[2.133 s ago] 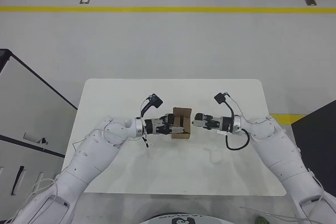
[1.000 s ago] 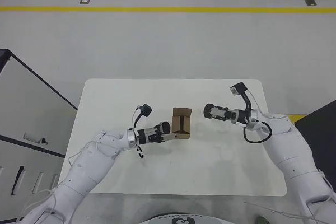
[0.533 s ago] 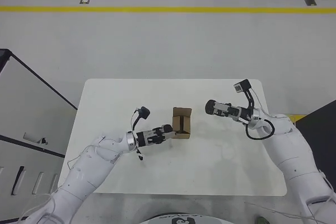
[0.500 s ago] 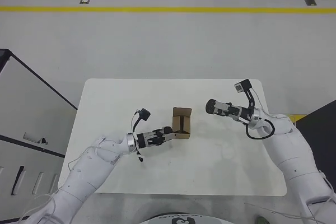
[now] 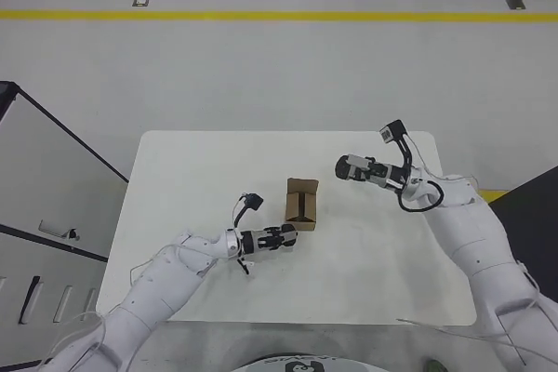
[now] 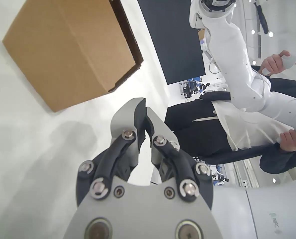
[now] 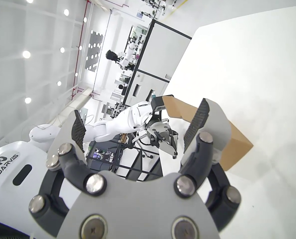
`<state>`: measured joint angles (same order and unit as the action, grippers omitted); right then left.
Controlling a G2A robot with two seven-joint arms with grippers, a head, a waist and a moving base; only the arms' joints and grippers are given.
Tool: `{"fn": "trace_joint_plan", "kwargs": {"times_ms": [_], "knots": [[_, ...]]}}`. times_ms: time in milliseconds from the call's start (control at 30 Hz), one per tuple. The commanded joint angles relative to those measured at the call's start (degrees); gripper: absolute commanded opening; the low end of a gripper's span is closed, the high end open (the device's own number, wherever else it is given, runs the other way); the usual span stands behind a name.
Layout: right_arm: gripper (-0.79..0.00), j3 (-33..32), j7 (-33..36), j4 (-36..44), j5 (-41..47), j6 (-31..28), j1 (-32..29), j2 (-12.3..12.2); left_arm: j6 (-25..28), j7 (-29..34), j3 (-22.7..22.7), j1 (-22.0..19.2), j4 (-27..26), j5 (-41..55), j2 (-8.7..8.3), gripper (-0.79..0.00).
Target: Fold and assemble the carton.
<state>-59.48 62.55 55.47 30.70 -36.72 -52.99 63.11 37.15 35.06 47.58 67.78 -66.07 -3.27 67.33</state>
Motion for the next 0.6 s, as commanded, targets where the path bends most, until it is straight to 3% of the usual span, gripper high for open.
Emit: {"fn": "trace_joint_plan", "kwargs": {"times_ms": [0,333,567], "knots": [[0.0,1.8,-0.3,-2.2,0.2,-0.9,1.7,0.9,0.3,-1.5,-1.0,-0.6,1.4,-0.2,0.57,-0.785],[0.0,9.4,2.9,-12.5,3.4,-2.0,7.8,5.5,2.0,-4.6,-2.3,-2.3,5.7,0.1,1.91,-0.785],[0.0,11.3,3.6,-15.3,3.8,-1.4,9.1,6.9,2.6,-6.7,-0.9,-2.2,6.8,-0.2,1.86,-0.785]]}}
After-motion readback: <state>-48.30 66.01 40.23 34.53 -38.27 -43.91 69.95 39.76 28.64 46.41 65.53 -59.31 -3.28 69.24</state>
